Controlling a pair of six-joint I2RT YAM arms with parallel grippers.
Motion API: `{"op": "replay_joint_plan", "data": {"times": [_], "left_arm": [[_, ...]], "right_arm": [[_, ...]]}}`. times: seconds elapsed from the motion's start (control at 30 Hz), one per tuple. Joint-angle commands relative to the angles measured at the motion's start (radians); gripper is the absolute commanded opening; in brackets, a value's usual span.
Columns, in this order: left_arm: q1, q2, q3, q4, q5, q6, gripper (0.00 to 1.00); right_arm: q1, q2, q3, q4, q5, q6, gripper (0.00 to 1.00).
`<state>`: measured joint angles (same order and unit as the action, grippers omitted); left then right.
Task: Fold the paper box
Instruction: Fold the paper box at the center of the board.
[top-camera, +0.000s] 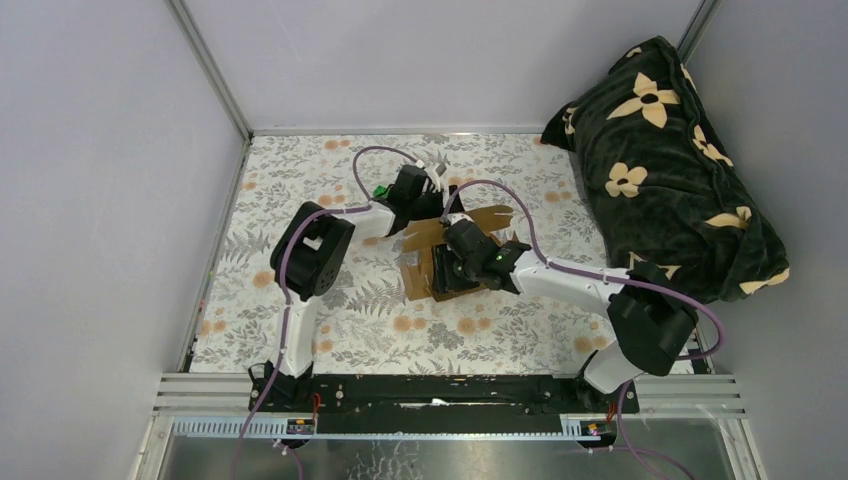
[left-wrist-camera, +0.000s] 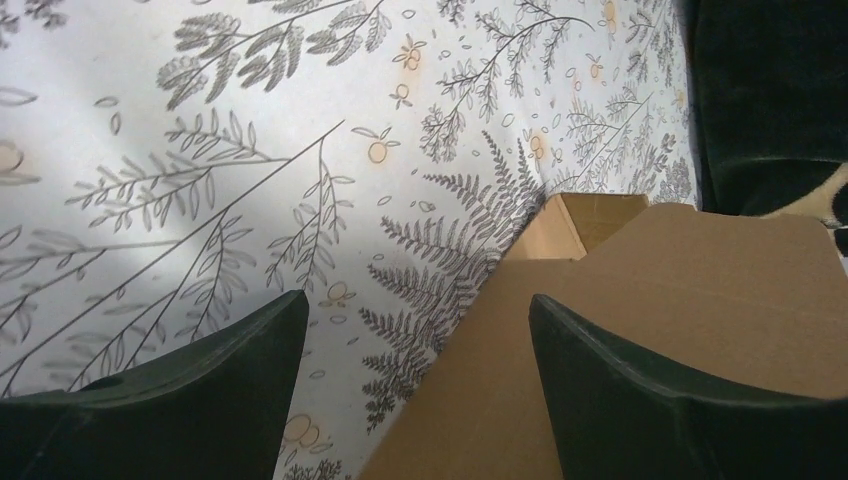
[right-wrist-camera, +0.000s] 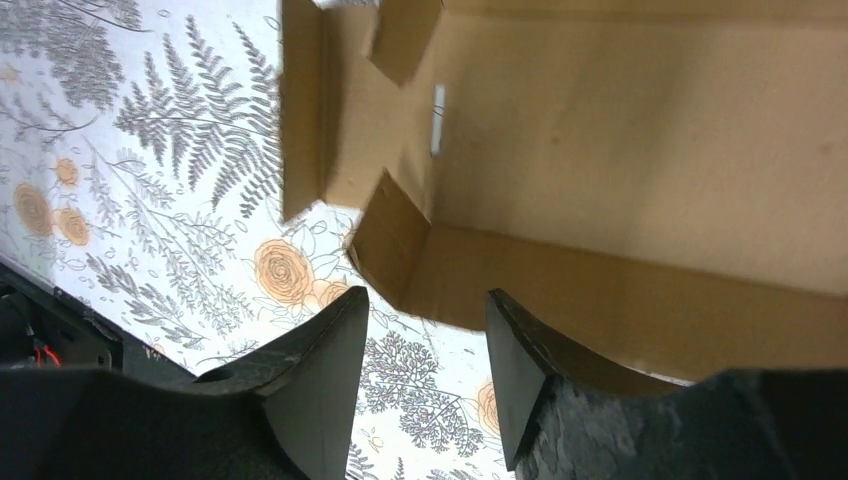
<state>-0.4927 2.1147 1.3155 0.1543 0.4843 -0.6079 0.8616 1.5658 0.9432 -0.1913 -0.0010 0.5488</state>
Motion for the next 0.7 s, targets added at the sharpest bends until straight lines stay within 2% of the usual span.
{"op": "replay_joint_plan", "data": {"times": [0.0, 0.07, 0.13, 0.3, 0.4, 0.67], "left_arm": [[0.007, 0.044, 0.064, -0.037, 0.069, 0.053, 0.88], [0.012, 0.054, 0.074, -0.032, 0.081, 0.05, 0.88], [0.013, 0.064, 0.085, -0.039, 0.083, 0.055, 0.88], [0.017, 0.063, 0.096, -0.045, 0.092, 0.069, 0.88], [0.019, 0.074, 0.12, -0.055, 0.103, 0.075, 0.88], [0.018, 0.122, 0.197, -0.083, 0.141, 0.071, 0.88]], "right_arm": [[-0.021, -0.115, 0.084, -0.066, 0.036, -0.093, 0.56], [-0.085, -0.165, 0.092, -0.091, 0.009, -0.105, 0.56], [-0.207, -0.211, 0.085, -0.103, -0.063, -0.115, 0.56], [-0.421, -0.242, 0.071, -0.162, -0.029, -0.185, 0.55], [-0.548, -0.226, 0.028, -0.138, -0.055, -0.184, 0.54], [-0.656, -0.153, -0.036, -0.105, -0.006, -0.234, 0.51]]}}
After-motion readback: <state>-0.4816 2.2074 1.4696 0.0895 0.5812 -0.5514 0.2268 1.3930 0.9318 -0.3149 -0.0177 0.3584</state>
